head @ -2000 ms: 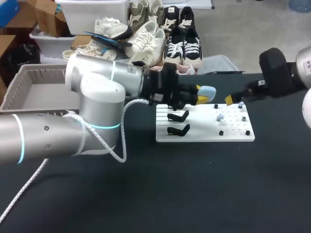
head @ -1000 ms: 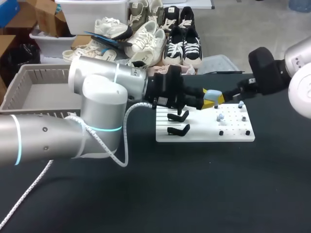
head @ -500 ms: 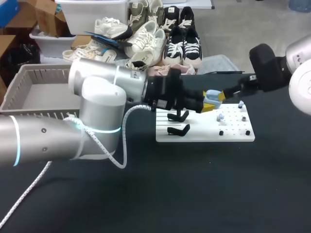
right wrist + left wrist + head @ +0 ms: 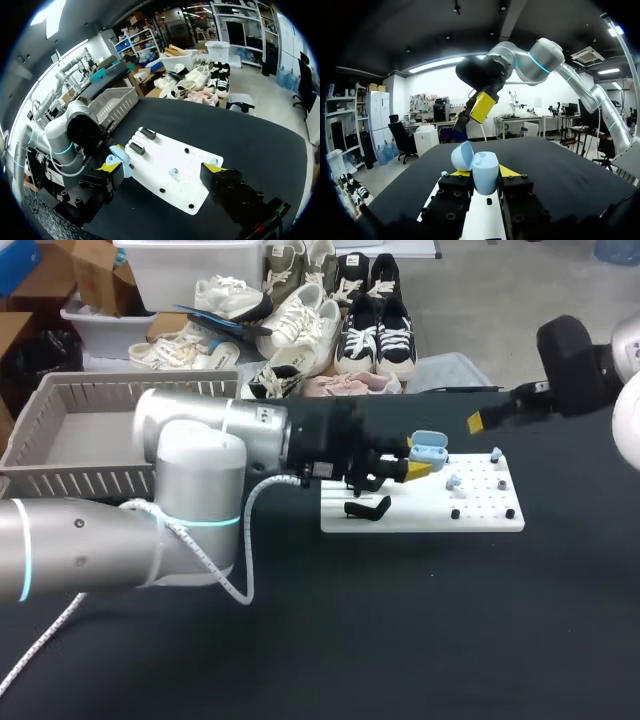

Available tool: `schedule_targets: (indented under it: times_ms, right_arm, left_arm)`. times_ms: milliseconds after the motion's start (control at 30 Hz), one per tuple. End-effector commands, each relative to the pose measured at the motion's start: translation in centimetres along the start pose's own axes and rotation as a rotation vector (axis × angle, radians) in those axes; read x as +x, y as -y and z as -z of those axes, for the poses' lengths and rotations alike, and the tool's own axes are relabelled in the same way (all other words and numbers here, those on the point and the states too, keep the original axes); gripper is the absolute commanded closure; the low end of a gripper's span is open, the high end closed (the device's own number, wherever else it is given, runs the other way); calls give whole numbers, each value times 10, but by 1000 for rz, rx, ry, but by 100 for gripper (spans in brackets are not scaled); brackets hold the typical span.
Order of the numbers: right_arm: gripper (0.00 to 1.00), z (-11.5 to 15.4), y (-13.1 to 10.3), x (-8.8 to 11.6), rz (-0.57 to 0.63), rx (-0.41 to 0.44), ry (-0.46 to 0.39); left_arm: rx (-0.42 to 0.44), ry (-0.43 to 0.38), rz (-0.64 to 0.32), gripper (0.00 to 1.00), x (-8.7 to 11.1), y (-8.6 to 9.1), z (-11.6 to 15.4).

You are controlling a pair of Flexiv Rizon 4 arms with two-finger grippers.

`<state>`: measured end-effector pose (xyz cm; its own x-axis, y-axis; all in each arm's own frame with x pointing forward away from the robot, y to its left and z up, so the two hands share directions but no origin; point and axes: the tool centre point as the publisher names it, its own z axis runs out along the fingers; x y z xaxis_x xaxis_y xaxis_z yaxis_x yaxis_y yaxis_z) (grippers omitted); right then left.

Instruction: Pick up each earbud case from the left stands, insert the matching earbuds, close the lid, and place the case in the box.

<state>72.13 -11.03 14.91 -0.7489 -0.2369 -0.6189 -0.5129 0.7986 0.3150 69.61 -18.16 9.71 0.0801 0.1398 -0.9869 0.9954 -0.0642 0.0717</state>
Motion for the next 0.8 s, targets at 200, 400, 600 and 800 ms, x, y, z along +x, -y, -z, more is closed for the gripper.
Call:
schedule_targets:
  times_ms: [200, 400, 600, 800]
  right_arm:
    - [0, 15, 10, 14, -39, 89, 7]
    - [0, 19, 11, 18, -57, 107, 17]
    - [0, 20, 12, 20, -64, 115, 16]
    - [0, 20, 11, 23, -69, 118, 14]
  left_arm:
    - [-75, 48, -4, 100, 16, 14, 20]
    - [-86, 46, -1, 100, 22, 14, 26]
    - [-97, 49, -10, 100, 24, 9, 29]
    - [-100, 43, -16, 100, 19, 4, 27]
